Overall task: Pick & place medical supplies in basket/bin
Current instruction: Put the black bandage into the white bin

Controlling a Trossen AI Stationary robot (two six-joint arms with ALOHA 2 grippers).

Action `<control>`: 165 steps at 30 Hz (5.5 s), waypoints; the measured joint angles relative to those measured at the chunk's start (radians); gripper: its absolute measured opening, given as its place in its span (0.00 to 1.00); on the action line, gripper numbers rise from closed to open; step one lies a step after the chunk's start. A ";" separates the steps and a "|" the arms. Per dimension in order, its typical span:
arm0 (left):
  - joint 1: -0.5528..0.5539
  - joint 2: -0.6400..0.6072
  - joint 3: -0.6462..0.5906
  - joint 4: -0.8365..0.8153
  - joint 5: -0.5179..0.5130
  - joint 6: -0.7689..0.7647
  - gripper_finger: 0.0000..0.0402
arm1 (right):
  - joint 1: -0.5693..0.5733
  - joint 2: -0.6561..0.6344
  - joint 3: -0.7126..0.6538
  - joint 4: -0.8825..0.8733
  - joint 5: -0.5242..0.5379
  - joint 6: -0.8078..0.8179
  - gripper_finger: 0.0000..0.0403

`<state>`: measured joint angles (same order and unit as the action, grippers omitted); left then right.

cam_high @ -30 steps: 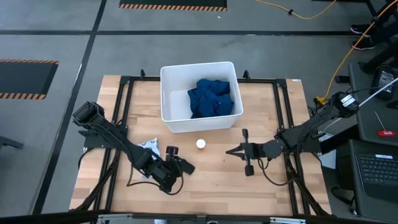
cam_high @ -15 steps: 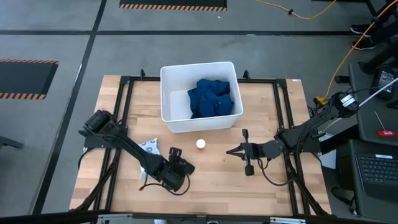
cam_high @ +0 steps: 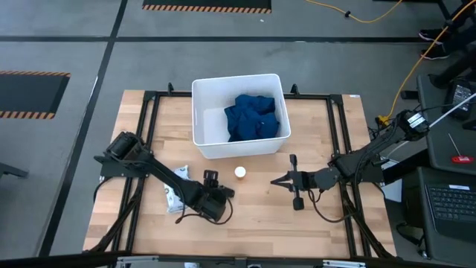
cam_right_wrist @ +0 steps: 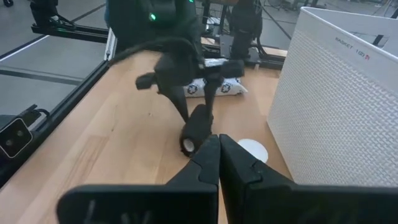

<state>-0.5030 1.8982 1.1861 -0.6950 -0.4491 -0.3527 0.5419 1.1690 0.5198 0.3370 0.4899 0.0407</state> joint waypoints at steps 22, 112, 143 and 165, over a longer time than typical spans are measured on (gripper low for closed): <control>-0.019 -0.014 -0.005 -0.031 0.002 0.052 0.28 | -0.003 0.000 0.000 -0.017 0.000 0.001 0.01; 0.134 -0.955 -0.514 0.559 0.043 0.212 0.24 | -0.064 0.000 -0.001 -0.013 0.000 -0.023 0.01; 0.718 -0.756 -0.065 0.090 0.187 0.462 0.24 | -0.283 0.000 -0.001 -0.032 -0.002 -0.102 0.01; 0.887 -0.503 0.219 -0.208 0.279 0.561 0.24 | -0.284 0.000 -0.001 -0.031 -0.003 -0.102 0.01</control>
<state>0.3843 1.3953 1.4055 -0.9032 -0.1703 0.2079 0.2577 1.1694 0.5190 0.3058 0.4873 -0.0612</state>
